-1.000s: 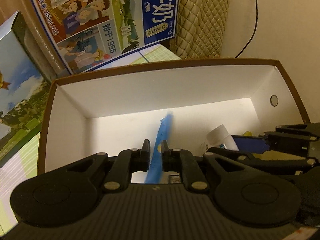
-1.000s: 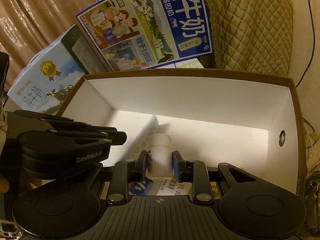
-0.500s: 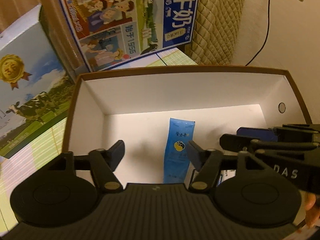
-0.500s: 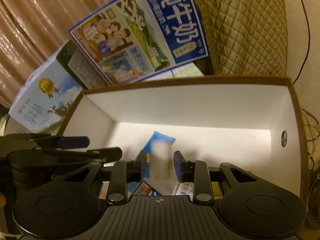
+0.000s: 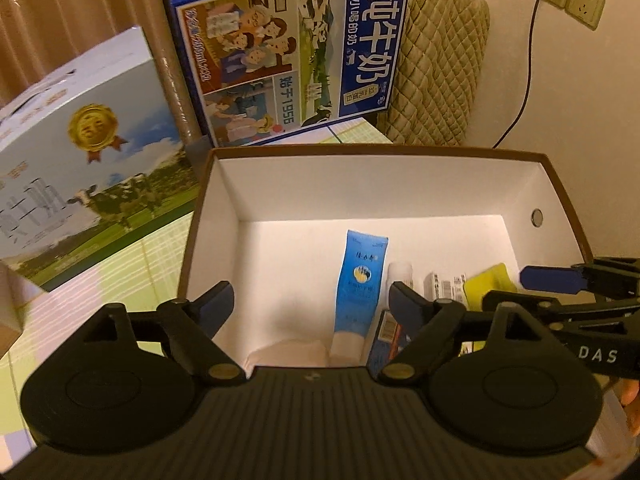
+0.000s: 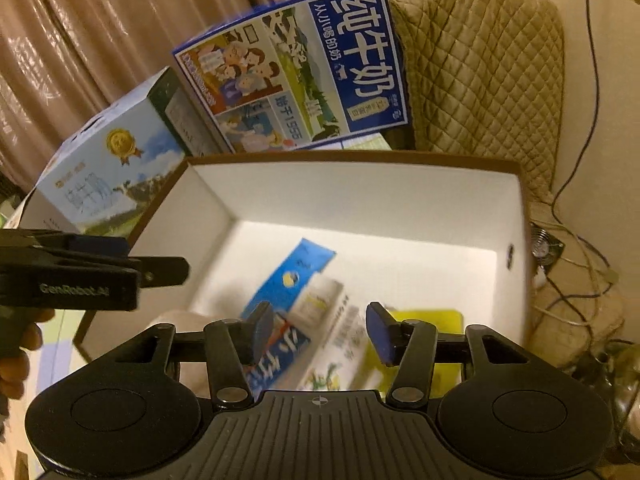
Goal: Organize objects
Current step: 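Carry tube and pill bottle into the brown box and open both tools, then withdraw both tools from the box toward the remaining table items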
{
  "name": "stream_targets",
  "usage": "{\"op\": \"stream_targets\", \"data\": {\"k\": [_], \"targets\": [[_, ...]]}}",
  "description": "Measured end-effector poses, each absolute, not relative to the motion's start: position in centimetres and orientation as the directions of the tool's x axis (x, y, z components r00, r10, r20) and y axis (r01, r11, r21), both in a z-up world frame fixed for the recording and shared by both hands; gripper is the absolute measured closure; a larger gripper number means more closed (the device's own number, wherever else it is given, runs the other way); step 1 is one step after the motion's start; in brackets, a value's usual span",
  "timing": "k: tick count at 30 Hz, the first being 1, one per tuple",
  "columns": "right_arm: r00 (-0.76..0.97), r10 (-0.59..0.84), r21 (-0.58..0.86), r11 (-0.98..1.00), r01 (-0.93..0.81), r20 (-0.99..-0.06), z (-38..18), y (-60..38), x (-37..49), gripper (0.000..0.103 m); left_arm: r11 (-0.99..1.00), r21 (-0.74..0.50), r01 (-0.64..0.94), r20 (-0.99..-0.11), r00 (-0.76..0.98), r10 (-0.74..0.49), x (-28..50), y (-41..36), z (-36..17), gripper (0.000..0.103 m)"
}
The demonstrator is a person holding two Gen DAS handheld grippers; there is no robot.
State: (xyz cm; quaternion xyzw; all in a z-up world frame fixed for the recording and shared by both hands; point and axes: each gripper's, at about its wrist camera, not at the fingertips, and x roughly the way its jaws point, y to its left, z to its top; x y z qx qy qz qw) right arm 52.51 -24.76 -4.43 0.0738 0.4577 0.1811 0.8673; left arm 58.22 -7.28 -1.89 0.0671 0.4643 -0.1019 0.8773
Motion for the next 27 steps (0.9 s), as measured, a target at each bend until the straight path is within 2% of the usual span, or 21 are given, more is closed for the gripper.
{"op": "stream_targets", "data": {"k": [20, 27], "targets": [[0.542, 0.403, 0.297, 0.914, -0.276, -0.737, 0.0, -26.2, 43.1, 0.046, 0.987, -0.078, 0.139, -0.789, 0.597, -0.146, 45.9, -4.8, 1.2, 0.017], [0.537, 0.405, 0.298, 0.913, -0.278, -0.74, 0.0, -26.5, 39.9, 0.036, 0.99, -0.077, 0.118, -0.78, 0.611, -0.134, 42.1, -4.4, 1.9, 0.017]]}}
